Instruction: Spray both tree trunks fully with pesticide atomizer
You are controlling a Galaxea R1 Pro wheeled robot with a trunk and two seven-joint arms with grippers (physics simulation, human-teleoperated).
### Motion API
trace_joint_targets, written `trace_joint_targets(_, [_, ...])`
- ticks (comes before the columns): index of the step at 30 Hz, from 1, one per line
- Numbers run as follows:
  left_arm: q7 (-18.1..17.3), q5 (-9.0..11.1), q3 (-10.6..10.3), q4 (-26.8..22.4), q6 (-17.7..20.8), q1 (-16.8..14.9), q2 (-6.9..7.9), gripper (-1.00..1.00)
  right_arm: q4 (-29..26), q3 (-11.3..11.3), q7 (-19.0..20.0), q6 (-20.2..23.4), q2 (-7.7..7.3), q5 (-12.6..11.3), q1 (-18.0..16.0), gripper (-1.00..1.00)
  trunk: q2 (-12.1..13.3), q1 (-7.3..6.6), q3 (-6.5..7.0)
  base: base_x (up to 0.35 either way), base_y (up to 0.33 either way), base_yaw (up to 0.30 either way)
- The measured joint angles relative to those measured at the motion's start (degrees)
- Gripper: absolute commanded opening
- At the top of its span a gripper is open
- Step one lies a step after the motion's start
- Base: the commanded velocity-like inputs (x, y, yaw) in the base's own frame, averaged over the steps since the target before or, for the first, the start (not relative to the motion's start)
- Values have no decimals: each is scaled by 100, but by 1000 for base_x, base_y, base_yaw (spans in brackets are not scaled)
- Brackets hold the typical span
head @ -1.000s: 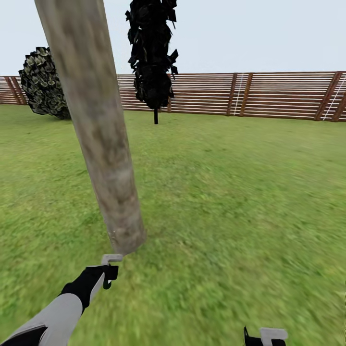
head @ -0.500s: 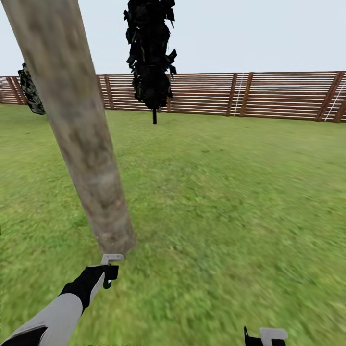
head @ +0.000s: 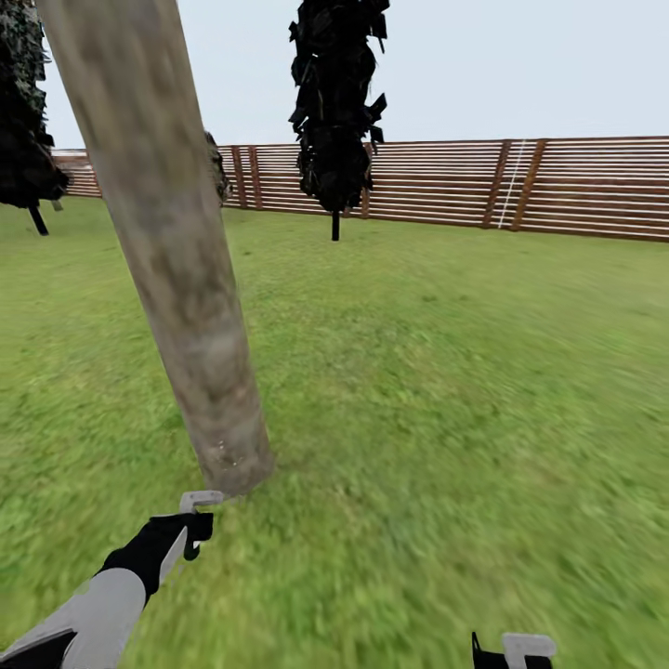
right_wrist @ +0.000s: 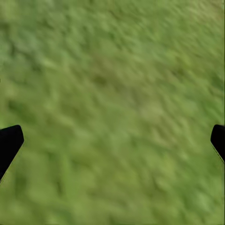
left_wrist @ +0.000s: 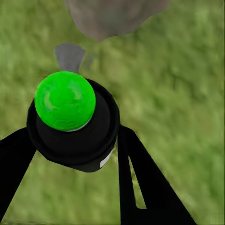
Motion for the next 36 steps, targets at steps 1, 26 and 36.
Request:
trace_joint_targets(1, [7, 21, 19, 0, 1, 1, 69, -100, 0, 0, 0, 0, 0, 1, 0, 100, 0, 0, 0, 235, -194, 276])
trace_joint_targets(26, [-34, 25, -728, -991, 407, -92, -639, -100, 6, -7, -9, 0, -8, 1, 0, 100, 0, 0, 0, 104, -122, 235])
trace_joint_targets(36, [-238, 70, -956, -1569, 695, -35, -74, -100, 9, -10, -8, 0, -18, 2, 0, 100, 0, 0, 0, -81, 0, 1])
